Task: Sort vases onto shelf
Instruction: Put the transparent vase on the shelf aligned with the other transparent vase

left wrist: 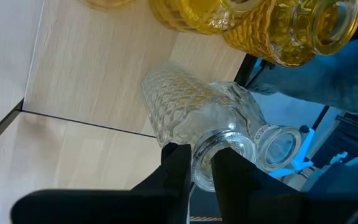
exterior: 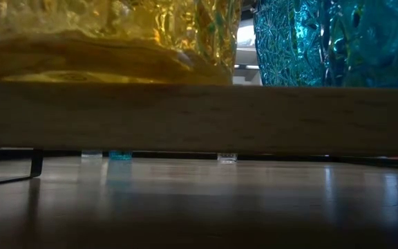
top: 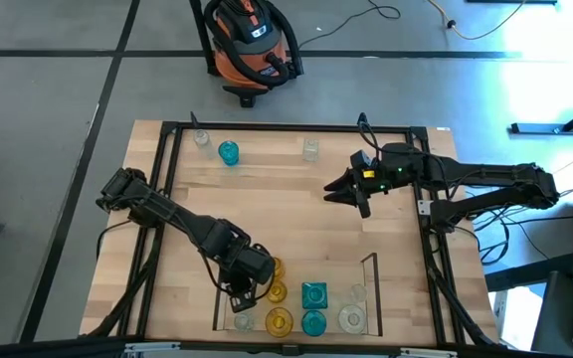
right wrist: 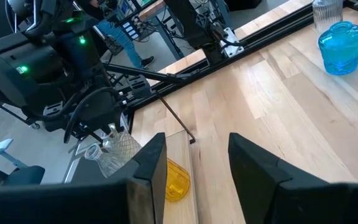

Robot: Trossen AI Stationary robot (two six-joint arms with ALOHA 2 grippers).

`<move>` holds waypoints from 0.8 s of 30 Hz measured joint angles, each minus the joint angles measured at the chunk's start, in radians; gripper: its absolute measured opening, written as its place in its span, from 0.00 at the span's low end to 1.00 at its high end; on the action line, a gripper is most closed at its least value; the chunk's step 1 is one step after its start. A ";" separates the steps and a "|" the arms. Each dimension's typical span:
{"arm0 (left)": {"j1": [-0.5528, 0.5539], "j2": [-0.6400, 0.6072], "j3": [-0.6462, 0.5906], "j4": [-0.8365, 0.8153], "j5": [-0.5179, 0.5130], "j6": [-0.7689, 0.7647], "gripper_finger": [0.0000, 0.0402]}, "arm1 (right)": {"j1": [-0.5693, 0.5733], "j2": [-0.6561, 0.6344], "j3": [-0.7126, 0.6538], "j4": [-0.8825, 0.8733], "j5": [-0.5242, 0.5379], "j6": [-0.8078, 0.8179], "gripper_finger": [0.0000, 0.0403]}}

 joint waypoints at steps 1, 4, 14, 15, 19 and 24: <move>0.000 0.000 0.000 0.000 -0.004 0.001 0.13 | 0.000 0.000 0.000 0.000 0.000 0.000 0.34; 0.000 0.000 0.000 0.000 -0.011 0.001 0.13 | 0.000 0.000 0.000 -0.001 0.000 0.000 0.34; -0.001 0.000 0.000 0.001 -0.020 0.004 0.13 | 0.000 0.000 0.000 -0.001 0.000 0.000 0.34; -0.001 0.000 0.000 0.000 -0.022 0.004 0.14 | 0.000 0.000 0.000 -0.001 0.000 0.000 0.34; -0.001 0.000 0.000 -0.013 -0.032 0.005 0.19 | 0.000 0.000 0.000 -0.001 0.000 0.000 0.34; 0.000 0.000 0.000 -0.024 -0.035 0.005 0.29 | 0.000 0.000 0.000 -0.001 0.000 0.000 0.34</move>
